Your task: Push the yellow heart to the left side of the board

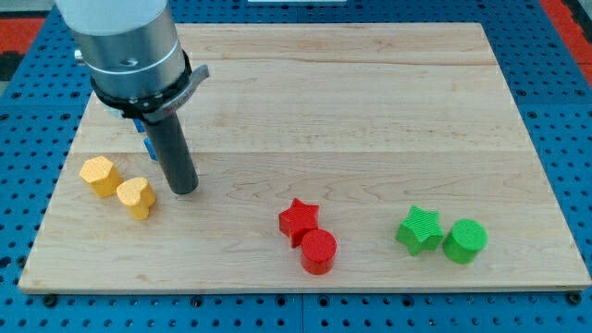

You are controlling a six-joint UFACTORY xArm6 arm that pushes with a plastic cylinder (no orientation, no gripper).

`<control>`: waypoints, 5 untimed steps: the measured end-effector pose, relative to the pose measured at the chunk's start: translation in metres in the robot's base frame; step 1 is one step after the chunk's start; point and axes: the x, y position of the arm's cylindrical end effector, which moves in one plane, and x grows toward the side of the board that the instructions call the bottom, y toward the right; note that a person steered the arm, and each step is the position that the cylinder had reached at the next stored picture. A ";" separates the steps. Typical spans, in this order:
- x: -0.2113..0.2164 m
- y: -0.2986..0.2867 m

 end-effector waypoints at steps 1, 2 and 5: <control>0.013 -0.049; 0.052 -0.061; -0.042 -0.023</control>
